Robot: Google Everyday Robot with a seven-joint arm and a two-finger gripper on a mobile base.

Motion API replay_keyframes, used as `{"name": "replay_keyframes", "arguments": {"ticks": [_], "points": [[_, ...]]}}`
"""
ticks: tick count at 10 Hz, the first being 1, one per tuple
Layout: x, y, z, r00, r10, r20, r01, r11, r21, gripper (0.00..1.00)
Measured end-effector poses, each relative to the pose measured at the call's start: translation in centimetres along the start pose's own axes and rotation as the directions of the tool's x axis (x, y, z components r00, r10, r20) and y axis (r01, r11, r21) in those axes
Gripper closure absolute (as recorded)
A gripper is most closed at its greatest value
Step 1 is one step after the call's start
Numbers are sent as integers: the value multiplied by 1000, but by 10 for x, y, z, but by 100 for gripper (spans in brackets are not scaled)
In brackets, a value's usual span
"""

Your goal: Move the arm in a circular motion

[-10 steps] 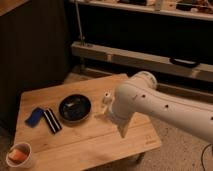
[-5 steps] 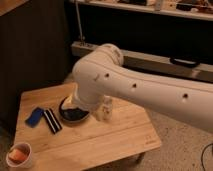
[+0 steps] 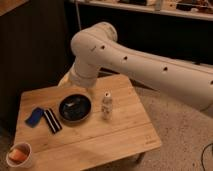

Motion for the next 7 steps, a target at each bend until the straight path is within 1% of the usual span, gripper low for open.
{"name": "replay_keyframes", "arguments": {"ticks": [1,2,3,4,5,6,7], "points": [[20,10,0,1000,26,0,-26,1000,6,20],[43,25,0,997,73,0,-73,997,10,20],[64,45,1,992,130,1,-130,991,12,20],[83,70,1,981,196,2,-196,981,10,20],[101,106,1,958,286,4,-286,958,2,20],[110,132,1,940,342,5,-342,940,-5,20],[118,168,-1,908,419,7,-419,908,-14,20]]}}
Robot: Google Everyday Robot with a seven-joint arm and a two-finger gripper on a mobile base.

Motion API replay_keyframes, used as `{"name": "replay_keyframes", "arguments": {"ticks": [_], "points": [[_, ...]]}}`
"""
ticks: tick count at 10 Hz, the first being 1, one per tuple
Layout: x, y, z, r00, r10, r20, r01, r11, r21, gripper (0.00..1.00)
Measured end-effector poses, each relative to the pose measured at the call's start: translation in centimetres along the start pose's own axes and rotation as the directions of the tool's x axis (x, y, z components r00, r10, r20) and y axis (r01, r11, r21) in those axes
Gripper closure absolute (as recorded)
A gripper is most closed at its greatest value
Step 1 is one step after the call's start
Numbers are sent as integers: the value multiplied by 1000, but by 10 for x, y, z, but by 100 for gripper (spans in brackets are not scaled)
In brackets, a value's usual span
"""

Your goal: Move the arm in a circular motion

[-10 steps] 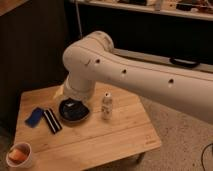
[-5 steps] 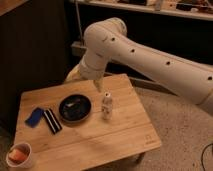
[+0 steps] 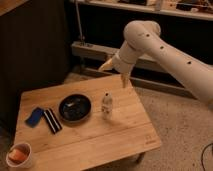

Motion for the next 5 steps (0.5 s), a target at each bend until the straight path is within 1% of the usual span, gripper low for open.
{"name": "replay_keyframes", "arguments": {"ticks": [1,2,3,4,5], "points": [[11,21,1,999,51,2,-51,999,-7,20],[21,50,3,994,111,6,-111,994,-14,20],[25,77,5,987,162,13,-162,987,-18,20],[27,105,5,976,216,22,-216,976,-22,20],[26,129,4,965,260,30,-260,965,-24,20]]}}
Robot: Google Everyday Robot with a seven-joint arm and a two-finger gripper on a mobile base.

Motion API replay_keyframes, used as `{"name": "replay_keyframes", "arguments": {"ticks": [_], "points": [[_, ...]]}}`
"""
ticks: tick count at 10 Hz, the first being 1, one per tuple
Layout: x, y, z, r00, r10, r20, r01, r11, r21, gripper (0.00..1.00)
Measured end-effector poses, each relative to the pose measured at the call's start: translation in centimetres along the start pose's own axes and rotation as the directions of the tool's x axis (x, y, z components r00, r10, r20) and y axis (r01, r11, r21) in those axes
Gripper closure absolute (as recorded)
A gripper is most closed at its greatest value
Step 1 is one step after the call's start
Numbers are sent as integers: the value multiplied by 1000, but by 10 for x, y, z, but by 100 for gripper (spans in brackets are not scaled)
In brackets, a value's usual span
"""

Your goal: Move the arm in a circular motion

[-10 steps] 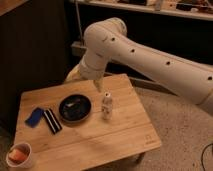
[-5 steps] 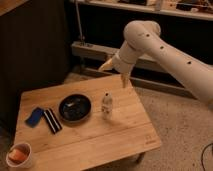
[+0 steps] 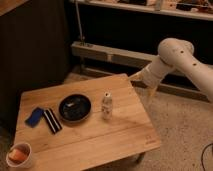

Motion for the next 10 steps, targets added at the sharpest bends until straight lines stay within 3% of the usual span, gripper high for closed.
{"name": "replay_keyframes", "arguments": {"ticks": [2,3,5,7,10], "points": [[-3,58,-4,995,98,14,-98,995,-15,20],[-18,83,-7,993,121,14,-120,992,-28,20],[-51,111,-13,996,91,19,-90,995,-49,20],[-77,115,-16,999,25,32,-23,998,-58,20],[-130,92,-8,993,-100,66,105,992,-65,20]]}}
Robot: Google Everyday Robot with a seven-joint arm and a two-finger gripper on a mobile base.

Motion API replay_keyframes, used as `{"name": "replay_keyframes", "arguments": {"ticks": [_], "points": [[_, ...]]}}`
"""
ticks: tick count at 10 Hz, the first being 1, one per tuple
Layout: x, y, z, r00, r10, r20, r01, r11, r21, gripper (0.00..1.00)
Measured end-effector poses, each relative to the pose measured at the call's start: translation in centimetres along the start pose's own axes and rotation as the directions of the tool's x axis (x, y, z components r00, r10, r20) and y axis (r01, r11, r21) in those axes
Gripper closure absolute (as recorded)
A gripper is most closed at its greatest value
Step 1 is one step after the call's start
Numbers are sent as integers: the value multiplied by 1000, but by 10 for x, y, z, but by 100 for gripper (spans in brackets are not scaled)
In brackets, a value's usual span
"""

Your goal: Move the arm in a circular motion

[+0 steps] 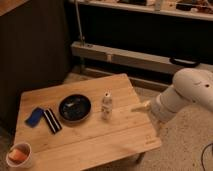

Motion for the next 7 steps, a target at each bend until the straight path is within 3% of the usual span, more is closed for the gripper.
{"name": "replay_keyframes", "arguments": {"ticks": [2,4,7], "points": [[-49,-46,14,992,-123,28,123,992,-11,20],[-88,-82,25,975,-216,58,218,976,-18,20],[-152,-144,43,923,-369,104,373,928,-18,20]]}}
